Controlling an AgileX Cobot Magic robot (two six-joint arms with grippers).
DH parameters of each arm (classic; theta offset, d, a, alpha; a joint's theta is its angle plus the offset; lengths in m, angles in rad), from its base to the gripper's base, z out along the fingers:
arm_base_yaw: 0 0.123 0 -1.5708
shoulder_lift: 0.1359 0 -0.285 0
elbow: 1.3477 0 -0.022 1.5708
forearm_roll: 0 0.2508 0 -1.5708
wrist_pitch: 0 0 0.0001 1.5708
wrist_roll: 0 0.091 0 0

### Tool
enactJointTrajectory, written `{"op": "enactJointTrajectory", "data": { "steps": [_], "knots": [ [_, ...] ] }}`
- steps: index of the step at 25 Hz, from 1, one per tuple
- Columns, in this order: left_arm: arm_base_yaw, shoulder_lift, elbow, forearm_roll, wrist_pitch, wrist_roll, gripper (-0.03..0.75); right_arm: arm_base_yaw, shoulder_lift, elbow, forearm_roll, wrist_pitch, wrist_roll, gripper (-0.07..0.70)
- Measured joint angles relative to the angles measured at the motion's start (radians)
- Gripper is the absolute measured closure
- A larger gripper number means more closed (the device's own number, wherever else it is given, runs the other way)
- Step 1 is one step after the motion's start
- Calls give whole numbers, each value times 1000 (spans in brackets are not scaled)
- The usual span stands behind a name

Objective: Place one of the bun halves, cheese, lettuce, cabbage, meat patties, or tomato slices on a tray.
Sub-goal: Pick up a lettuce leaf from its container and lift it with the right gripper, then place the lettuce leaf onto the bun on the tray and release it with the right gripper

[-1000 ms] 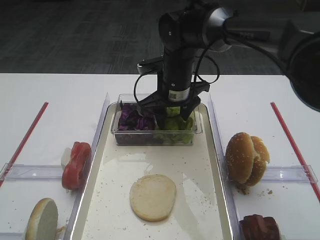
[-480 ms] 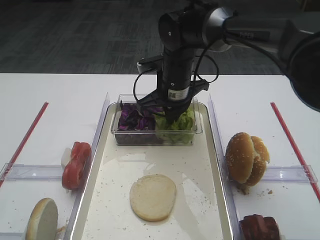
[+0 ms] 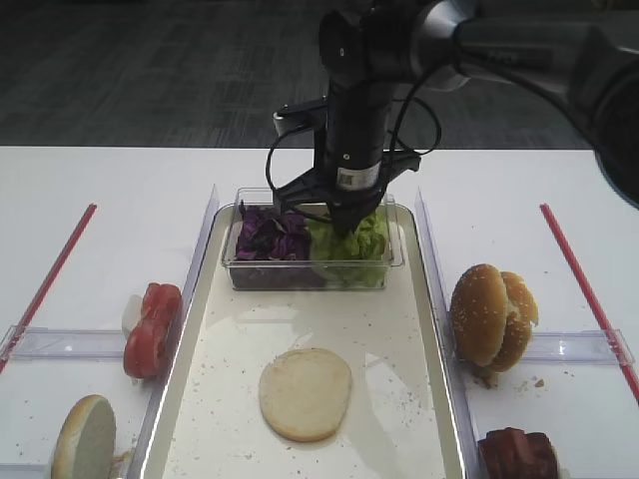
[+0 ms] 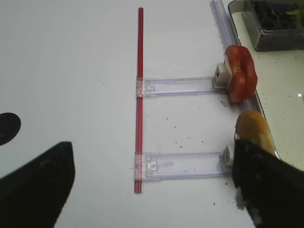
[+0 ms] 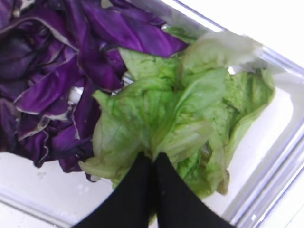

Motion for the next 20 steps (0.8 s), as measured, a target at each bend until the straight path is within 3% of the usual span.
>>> {"op": "enactJointTrajectory", "data": {
  "steps": [9,20],
  "knots": [
    [0,0,0,0,0,0,97,0,-103,0,25,57,0,583],
    [0,0,0,0,0,0,97,4,-165,-2,51,68,0,584]
  ]
}}
